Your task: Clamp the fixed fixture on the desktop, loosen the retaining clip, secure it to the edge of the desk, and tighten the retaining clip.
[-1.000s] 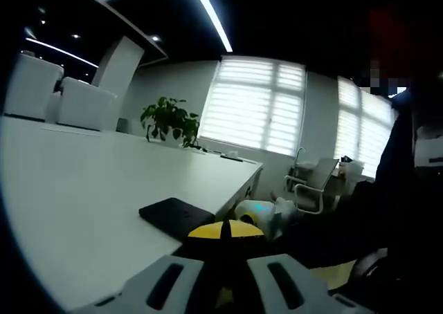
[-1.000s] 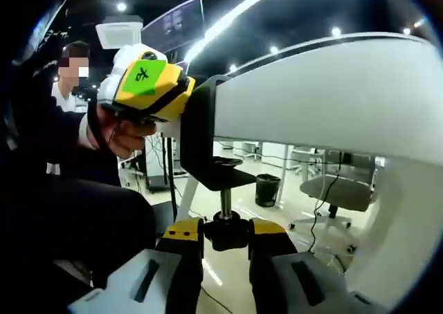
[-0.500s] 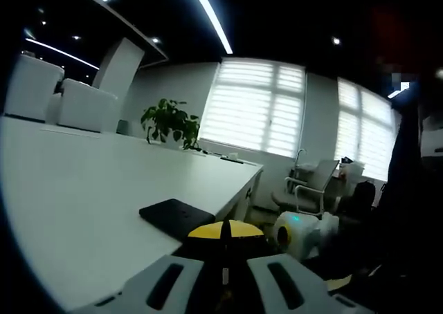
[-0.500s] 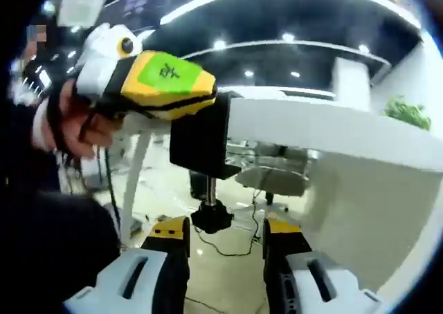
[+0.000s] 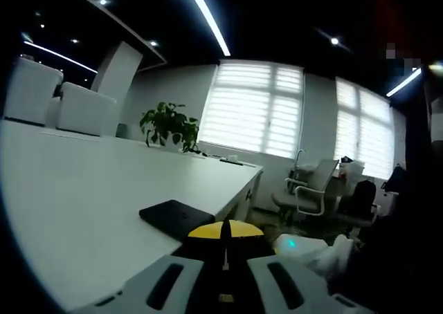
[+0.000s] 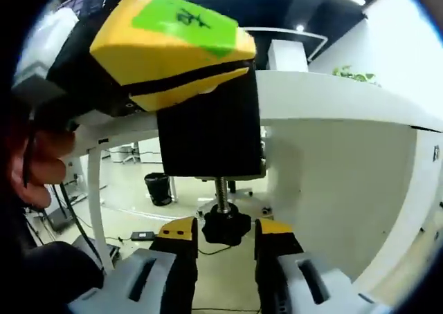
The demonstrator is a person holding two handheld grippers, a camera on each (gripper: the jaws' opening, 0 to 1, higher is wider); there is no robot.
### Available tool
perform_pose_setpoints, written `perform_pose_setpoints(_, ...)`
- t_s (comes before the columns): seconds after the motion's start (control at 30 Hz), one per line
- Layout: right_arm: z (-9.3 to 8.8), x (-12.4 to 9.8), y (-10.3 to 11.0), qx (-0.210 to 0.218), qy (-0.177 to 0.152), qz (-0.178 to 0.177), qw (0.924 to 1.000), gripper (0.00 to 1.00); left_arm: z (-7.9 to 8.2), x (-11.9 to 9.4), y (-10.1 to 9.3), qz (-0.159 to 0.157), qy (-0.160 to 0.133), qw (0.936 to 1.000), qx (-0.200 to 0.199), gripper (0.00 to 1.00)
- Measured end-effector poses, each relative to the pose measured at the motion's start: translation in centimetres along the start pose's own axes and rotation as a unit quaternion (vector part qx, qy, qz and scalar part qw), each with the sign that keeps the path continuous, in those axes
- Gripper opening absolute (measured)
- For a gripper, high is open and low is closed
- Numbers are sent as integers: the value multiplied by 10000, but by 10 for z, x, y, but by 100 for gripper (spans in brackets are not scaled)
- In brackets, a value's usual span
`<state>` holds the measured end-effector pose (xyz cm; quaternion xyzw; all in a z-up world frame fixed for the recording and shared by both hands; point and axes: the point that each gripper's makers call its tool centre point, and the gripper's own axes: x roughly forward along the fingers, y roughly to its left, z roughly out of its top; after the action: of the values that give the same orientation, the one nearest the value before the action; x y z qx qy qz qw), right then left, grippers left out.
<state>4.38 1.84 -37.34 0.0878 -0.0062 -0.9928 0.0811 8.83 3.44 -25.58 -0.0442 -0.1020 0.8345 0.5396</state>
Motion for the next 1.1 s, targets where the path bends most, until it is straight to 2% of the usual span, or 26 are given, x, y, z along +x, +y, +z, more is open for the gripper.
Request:
perform_pose_setpoints(0.07,1,1,-1,-300,7,14,9995,24,1,0,0,2,-8,10000,-7,1)
perform_pose_setpoints(0.17,1,-1,1,-159,118,253,9995,24,1,-1,0,-5,4,10000,-44,1)
perform_pose_setpoints(0.23,2,-2,4,-144,176,621,9978,23,3,-2,-1,-5,-27,9999,-115,1)
perform_pose_setpoints(0.27,2,-2,3,-315,174,824,9959,23,3,-2,0,-14,-29,9999,-128,1)
perform_pose_setpoints(0.3,3,-3,4,-456,187,1157,9921,23,3,-2,-1,-19,-35,9999,-152,1)
perform_pose_setpoints(0.33,3,-2,5,-413,225,1418,9888,23,3,-2,-1,-21,-39,9998,-169,1)
perform_pose_setpoints(0.43,2,2,10,-532,234,2191,9740,23,3,-3,-1,-23,-45,9998,-195,1)
perform_pose_setpoints(0.47,2,2,11,-616,227,2475,9667,23,3,-3,-1,-28,-47,9997,-233,1)
perform_pose_setpoints(0.53,1,1,15,-469,291,3070,9501,23,3,-3,-1,-29,-44,9997,-250,1)
perform_pose_setpoints(0.67,3,0,16,-674,23,4043,9121,23,3,-3,-1,-26,-2,9995,-311,1)
perform_pose_setpoints(0.73,5,1,14,-725,-166,4234,9029,23,2,-4,-1,-33,15,9995,-324,1)
perform_pose_setpoints(0.87,3,-1,16,-661,-100,4225,9039,24,2,-3,-1,-44,4,9993,-369,1)
perform_pose_setpoints(0.97,2,-4,17,-764,-154,4035,9117,24,2,-3,-1,-38,-12,9992,-394,1)
perform_pose_setpoints(1.03,5,-7,11,-984,-217,3728,9224,24,2,-3,-1,-49,-17,9991,-415,1)
perform_pose_setpoints(1.1,15,-12,6,-880,-361,3460,9334,25,2,-2,-1,-52,-17,9991,-412,1)
